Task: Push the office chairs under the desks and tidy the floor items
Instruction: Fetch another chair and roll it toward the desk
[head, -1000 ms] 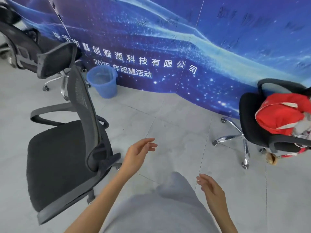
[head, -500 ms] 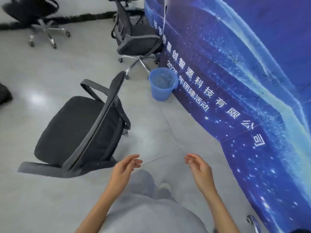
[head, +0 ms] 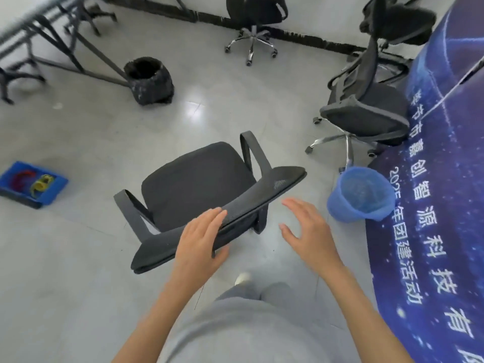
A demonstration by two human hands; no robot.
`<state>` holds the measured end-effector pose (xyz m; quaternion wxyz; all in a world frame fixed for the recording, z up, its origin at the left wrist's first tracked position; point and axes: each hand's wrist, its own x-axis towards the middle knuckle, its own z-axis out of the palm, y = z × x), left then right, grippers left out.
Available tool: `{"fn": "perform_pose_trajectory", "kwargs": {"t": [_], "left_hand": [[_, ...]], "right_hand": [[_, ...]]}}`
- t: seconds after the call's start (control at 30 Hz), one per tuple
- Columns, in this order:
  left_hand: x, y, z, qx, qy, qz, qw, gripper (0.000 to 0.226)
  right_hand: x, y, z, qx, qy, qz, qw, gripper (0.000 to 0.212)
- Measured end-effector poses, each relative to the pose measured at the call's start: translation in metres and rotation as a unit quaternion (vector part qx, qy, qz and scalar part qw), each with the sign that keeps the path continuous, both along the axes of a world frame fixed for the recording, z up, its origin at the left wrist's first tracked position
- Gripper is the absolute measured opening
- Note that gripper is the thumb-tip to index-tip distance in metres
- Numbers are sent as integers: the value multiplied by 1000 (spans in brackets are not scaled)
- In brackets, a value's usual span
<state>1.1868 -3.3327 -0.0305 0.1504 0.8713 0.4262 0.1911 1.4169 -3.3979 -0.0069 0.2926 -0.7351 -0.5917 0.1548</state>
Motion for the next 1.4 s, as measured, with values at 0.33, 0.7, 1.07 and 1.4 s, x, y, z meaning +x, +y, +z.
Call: {"fn": "perform_pose_trajectory", "kwargs": {"t": [0.33, 0.7, 1.07, 1.4], "left_hand": [[3, 21, -25, 16, 143, 190, 971, 56], [39, 47, -25, -43, 220, 302, 927, 34], [33, 177, -22, -40, 206, 380, 901, 29], [10, 338, -19, -42, 233, 380, 894, 36]], "right_hand": [[33, 123, -42, -58, -220, 308, 924, 48], [72, 204, -52, 24, -212, 388, 896, 34], [49, 357, -49, 86, -221, 402, 884, 28], [10, 544, -54, 57, -238, 392, 887, 25]]}}
